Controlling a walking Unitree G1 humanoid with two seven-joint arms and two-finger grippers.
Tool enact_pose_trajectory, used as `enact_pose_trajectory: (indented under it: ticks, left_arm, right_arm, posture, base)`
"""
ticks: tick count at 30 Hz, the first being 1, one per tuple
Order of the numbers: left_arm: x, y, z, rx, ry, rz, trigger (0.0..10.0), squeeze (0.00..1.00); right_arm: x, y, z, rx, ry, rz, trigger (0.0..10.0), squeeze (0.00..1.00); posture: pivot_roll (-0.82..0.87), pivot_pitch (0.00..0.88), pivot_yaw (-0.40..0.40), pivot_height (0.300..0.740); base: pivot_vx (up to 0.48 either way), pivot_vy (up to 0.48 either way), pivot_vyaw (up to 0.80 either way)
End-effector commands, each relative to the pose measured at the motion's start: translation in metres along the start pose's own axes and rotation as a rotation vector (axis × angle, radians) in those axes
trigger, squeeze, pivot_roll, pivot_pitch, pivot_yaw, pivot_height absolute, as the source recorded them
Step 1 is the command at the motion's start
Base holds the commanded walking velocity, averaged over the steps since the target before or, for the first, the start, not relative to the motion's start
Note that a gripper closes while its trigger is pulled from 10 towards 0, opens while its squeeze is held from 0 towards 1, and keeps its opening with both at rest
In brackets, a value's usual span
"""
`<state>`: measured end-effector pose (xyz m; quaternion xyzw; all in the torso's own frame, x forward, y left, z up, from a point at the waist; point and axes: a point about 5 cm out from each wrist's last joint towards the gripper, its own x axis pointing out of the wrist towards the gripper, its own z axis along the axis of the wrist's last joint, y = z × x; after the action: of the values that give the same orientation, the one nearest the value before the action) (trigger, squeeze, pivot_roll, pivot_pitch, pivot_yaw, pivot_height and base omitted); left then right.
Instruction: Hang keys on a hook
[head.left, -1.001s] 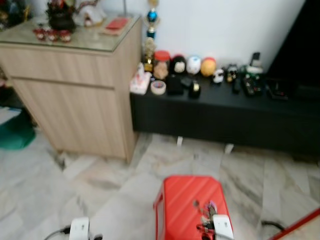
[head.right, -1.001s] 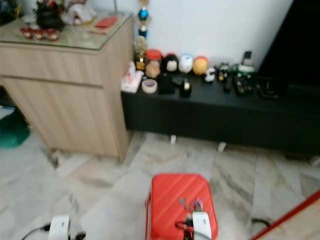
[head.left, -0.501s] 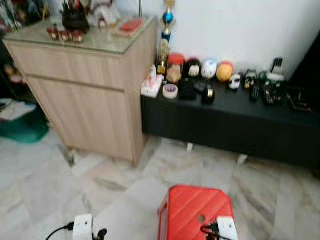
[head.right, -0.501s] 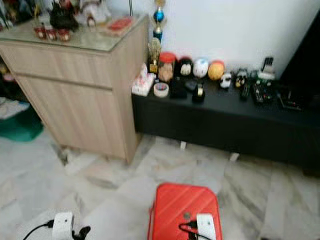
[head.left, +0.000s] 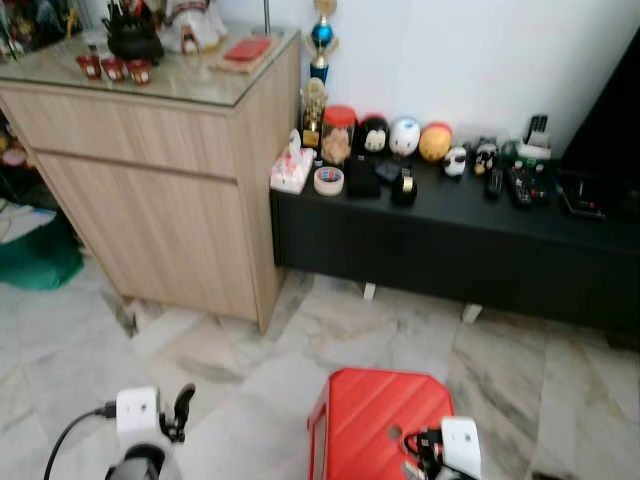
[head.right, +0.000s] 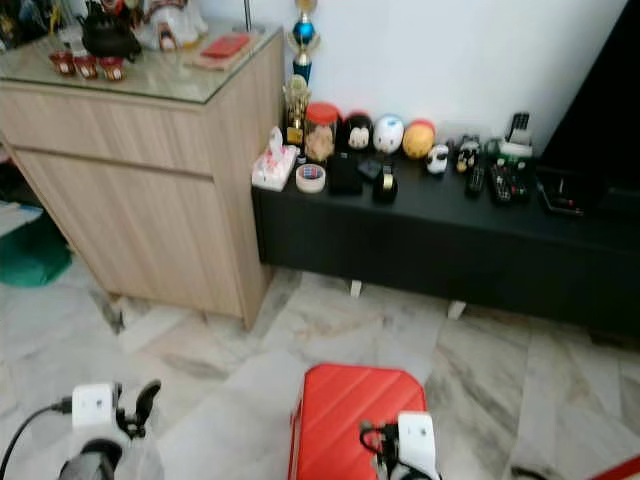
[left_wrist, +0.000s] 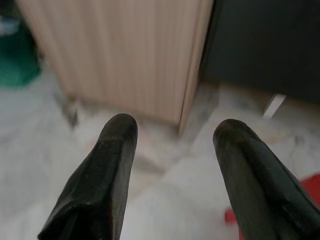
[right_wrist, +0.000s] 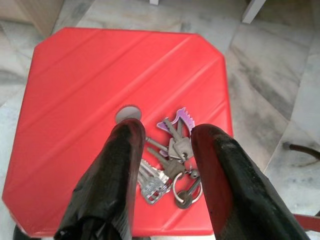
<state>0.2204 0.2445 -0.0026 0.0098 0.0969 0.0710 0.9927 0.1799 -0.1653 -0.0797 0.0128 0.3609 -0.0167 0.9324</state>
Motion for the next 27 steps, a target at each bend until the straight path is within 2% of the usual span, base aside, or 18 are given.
enact_pose_trajectory:
  ticks: [1,5,6,7,8,9,10,15,18,21,26,27]
  left_arm:
    - [-0.004,-0.010,0.003,0.052,-0.040,-0.034,10.0,0.00]
    - [-0.008,-0.020,0.012,0.045,-0.090,-0.084,10.0,0.00]
    - [-0.011,-0.022,0.015,0.050,-0.099,-0.093,10.0,0.00]
    - [-0.012,-0.022,0.016,0.050,-0.102,-0.095,10.0,0.00]
    - [-0.013,-0.021,0.017,0.054,-0.106,-0.101,10.0,0.00]
    - [-0.015,-0.021,0.019,0.063,-0.111,-0.107,10.0,0.00]
    - [-0.016,-0.020,0.021,0.069,-0.115,-0.111,10.0,0.00]
    - [-0.023,-0.017,0.028,0.090,-0.117,-0.126,10.0,0.00]
    - [-0.025,-0.015,0.028,0.098,-0.110,-0.124,10.0,0.00]
    - [-0.026,-0.014,0.031,0.106,-0.122,-0.115,10.0,0.00]
    - [-0.026,-0.012,0.039,0.110,-0.140,-0.100,10.0,0.00]
    - [-0.025,-0.010,0.039,0.110,-0.141,-0.083,10.0,0.00]
  right_arm:
    - [-0.001,-0.002,0.001,-0.039,-0.025,-0.015,10.0,0.00]
    - [-0.002,-0.003,0.003,-0.017,-0.062,-0.040,10.0,0.00]
    - [0.001,-0.004,0.017,-0.042,-0.131,-0.045,10.0,0.00]
    - [0.006,-0.003,0.060,-0.048,-0.349,-0.036,10.0,0.00]
    - [0.008,-0.002,0.091,-0.042,-0.475,-0.022,10.0,0.00]
    - [0.005,-0.002,0.112,-0.041,-0.575,-0.011,10.0,0.00]
    - [0.003,-0.002,0.122,-0.042,-0.627,-0.005,10.0,0.00]
    - [-0.001,0.001,0.134,-0.116,-0.689,0.017,10.0,0.00]
    - [-0.003,-0.002,0.147,-0.061,-0.710,-0.007,10.0,0.00]
    - [-0.008,-0.002,0.149,-0.069,-0.725,0.002,10.0,0.00]
    - [-0.017,-0.003,0.135,-0.057,-0.709,0.001,10.0,0.00]
    - [-0.016,-0.005,0.122,-0.045,-0.659,-0.017,10.0,0.00]
  posture:
    - [0.06,0.022,-0.058,0.740]
    - [0.05,0.025,-0.057,0.740]
    - [0.05,0.024,-0.057,0.740]
    - [0.06,0.022,-0.057,0.740]
    - [0.06,0.019,-0.056,0.740]
    - [0.06,0.016,-0.054,0.740]
    - [0.06,0.016,-0.053,0.740]
    - [0.06,0.006,-0.046,0.740]
    - [0.05,0.000,-0.050,0.740]
    - [0.05,0.000,-0.058,0.740]
    - [0.06,0.000,-0.059,0.740]
    - [0.06,0.000,-0.058,0.740]
  base:
    - [0.000,0.000,0.00]
    - [0.000,0.000,0.00]
    - [0.000,0.000,0.00]
    - [0.000,0.000,0.00]
    - [0.000,0.000,0.00]
    - [0.000,0.000,0.00]
    - [0.000,0.000,0.00]
    - [0.000,0.000,0.00]
    - [0.000,0.000,0.00]
    - [0.000,0.000,0.00]
    - [0.000,0.000,0.00]
    - [0.000,0.000,0.00]
